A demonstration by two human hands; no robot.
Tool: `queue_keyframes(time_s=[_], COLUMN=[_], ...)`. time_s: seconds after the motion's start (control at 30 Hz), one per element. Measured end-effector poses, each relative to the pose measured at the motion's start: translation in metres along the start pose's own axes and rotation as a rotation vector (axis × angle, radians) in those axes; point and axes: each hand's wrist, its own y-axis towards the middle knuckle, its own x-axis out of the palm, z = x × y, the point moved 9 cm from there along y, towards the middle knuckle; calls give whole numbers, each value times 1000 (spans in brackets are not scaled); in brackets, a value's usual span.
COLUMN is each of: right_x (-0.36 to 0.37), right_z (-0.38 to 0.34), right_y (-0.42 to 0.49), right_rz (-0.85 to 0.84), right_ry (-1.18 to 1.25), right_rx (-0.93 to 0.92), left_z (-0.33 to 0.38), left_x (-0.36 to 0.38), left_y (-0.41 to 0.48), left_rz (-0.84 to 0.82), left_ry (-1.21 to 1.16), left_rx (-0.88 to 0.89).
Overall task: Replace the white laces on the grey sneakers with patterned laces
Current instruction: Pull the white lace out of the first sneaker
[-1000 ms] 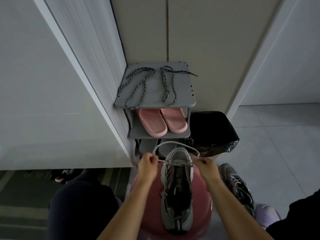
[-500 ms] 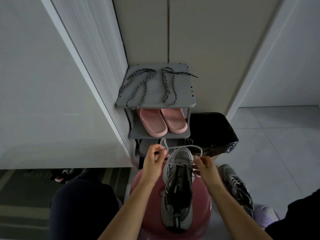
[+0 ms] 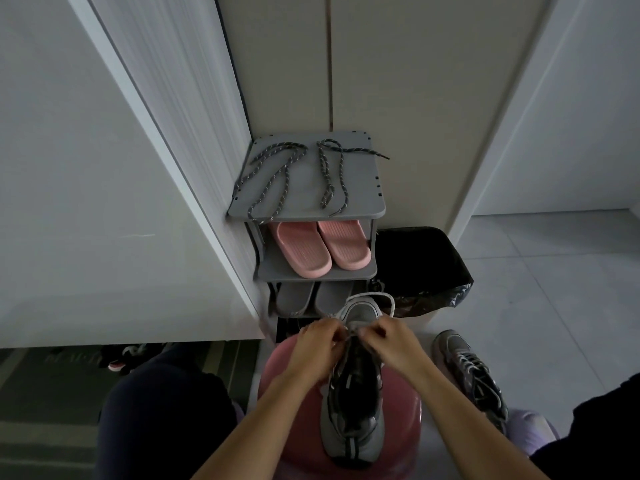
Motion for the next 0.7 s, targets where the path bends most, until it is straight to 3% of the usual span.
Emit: queue_keyframes(time_s=[0.1,0.2,0.33,0.47,0.6,0.7], right_x=[14,7,0,0,-4,-20], right_z=[-9,19,49,49,39,55], right_y=[-6,-5,5,8,12,4], right_rz=[-190,-133,75,222,271,352], right_ry=[239,342,290,306,166,380], right_rx=[67,225,299,269,196,255], left_z=[11,5,-33,-33,-29,-42], left_x=[-6,-2,13,29,29,14], left_y=[-9,-16,-7,7,15,5], left_rz=[-109,-152,-14,69,162,296], left_ry=[-234,-658,-586,-662,-667,-819], left_rx=[-34,-176,-425,-546,-575,-594])
